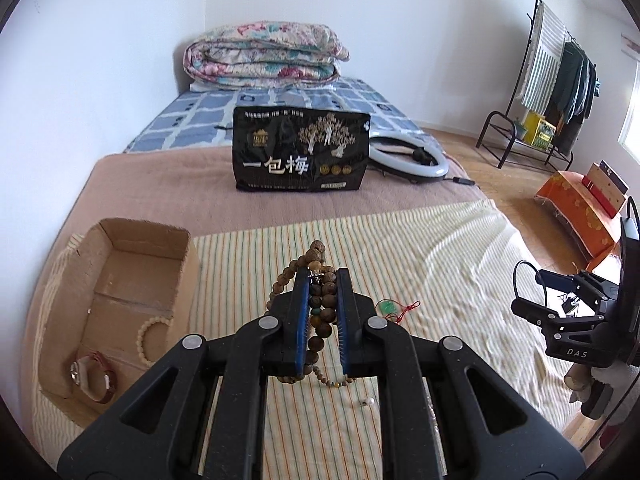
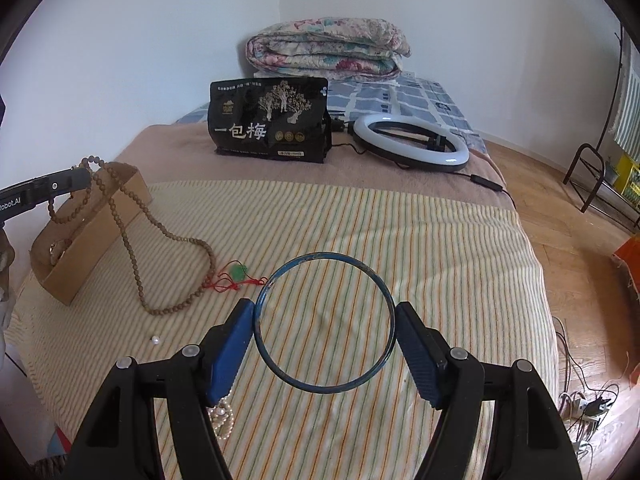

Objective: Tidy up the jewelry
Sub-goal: 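Carry the necklace and bangle into the cardboard box and open both tools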

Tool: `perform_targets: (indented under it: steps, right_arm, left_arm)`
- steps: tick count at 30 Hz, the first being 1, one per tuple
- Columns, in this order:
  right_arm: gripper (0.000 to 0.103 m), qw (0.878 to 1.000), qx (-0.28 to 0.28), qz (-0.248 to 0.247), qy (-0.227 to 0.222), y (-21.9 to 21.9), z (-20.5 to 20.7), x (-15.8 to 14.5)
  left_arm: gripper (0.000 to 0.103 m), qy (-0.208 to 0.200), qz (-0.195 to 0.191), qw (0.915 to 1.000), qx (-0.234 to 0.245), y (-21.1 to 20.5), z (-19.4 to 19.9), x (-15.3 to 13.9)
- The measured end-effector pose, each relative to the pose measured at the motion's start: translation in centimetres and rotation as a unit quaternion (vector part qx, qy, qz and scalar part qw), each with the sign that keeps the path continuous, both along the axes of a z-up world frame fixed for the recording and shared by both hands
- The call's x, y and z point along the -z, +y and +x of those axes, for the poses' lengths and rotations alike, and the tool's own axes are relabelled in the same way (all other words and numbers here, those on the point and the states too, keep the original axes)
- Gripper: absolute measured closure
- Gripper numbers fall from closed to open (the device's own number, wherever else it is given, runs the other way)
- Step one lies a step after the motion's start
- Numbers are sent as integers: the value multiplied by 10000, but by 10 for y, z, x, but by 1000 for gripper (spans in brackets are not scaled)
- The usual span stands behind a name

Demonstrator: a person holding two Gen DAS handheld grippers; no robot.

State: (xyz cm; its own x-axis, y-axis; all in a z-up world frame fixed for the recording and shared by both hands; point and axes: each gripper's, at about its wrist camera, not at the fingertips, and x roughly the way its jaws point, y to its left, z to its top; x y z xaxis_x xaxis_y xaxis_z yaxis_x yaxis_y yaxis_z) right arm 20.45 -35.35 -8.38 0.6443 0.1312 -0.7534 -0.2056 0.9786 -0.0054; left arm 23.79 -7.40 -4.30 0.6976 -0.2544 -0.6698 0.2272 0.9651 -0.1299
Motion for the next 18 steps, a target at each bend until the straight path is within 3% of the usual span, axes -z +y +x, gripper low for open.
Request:
perform_targets:
  steps: [18]
  right_arm:
    - [30, 9980, -421, 29, -478, 48, -23, -66]
  left_arm:
    - [93, -784, -23, 9969, -17, 29, -35, -92]
